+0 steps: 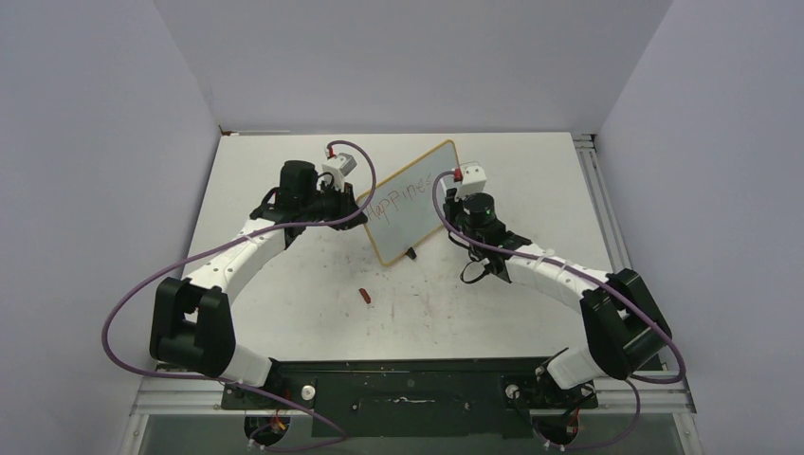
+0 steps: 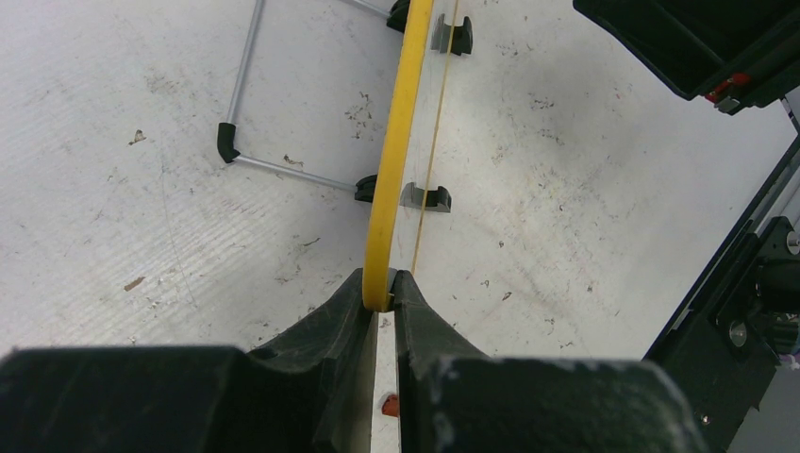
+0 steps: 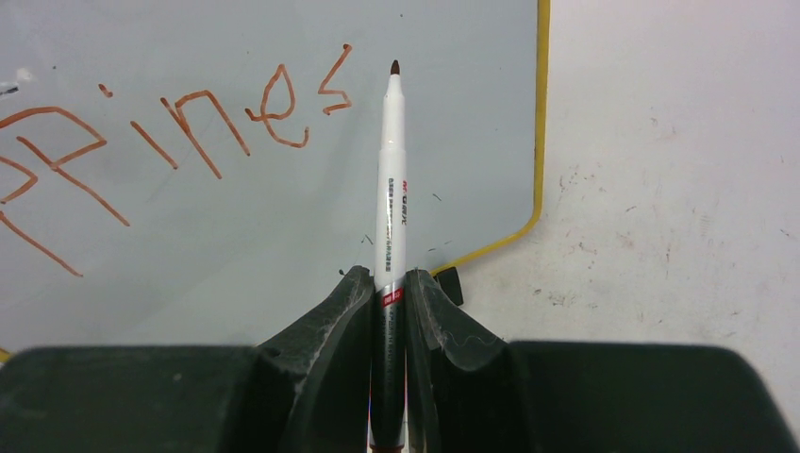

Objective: Write a sentence on the whiteboard

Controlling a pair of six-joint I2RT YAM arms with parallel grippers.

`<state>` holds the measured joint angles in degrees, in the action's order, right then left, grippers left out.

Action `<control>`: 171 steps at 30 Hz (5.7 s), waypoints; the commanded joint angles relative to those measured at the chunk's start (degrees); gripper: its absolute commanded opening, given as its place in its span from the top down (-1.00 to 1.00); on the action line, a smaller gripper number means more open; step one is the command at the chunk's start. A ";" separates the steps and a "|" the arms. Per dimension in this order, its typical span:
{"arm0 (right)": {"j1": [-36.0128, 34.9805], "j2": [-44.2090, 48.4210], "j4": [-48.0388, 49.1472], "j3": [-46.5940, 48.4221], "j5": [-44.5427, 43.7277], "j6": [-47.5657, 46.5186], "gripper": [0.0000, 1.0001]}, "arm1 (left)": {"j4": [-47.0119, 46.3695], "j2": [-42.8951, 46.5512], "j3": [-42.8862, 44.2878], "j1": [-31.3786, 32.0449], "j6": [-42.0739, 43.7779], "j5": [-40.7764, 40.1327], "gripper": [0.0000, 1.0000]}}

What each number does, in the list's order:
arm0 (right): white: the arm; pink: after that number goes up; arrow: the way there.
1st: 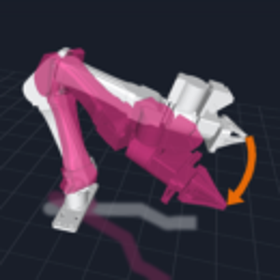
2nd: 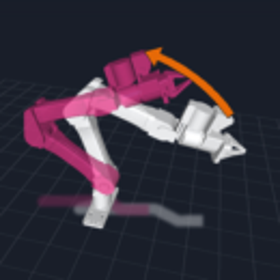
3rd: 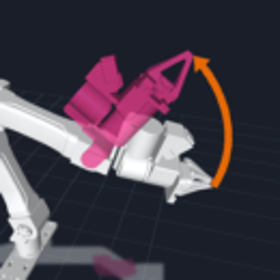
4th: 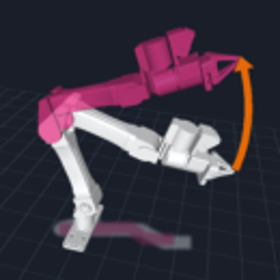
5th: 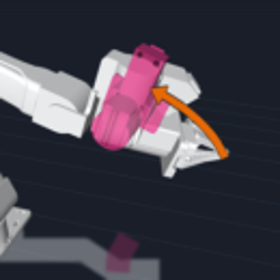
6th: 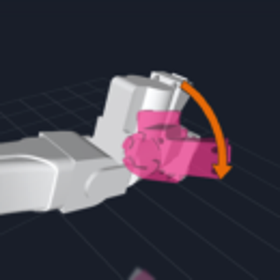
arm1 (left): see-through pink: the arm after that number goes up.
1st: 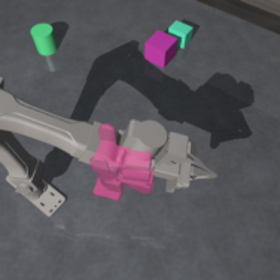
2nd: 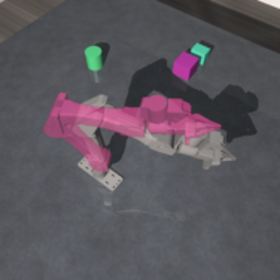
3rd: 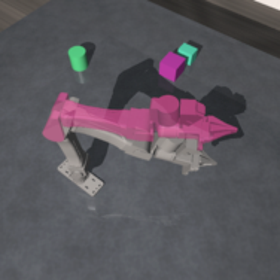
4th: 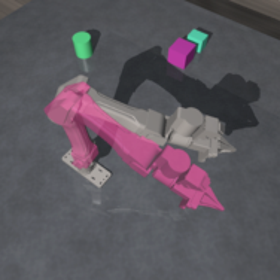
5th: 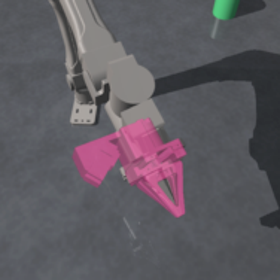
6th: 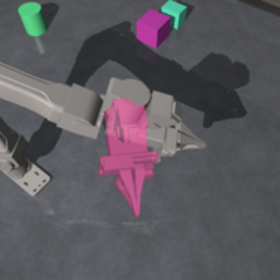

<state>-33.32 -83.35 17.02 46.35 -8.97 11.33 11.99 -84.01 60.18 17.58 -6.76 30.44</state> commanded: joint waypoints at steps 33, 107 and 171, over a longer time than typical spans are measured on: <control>2.20 -6.26 2.45 7.21 4.67 -2.57 0.89 | -0.35 1.59 1.79 0.08 1.93 -0.55 1.00; 0.04 -5.81 -0.05 3.23 4.15 -0.37 0.89 | -0.31 2.02 1.73 0.08 1.94 -0.60 1.00; -12.51 8.72 -2.26 -9.09 8.31 -1.94 0.89 | -0.17 2.77 1.72 0.01 1.93 -0.45 1.00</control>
<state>-44.16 -73.25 9.78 37.04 -3.16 10.02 12.49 -83.35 60.18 17.58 -6.42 30.24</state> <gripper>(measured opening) 0.158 0.085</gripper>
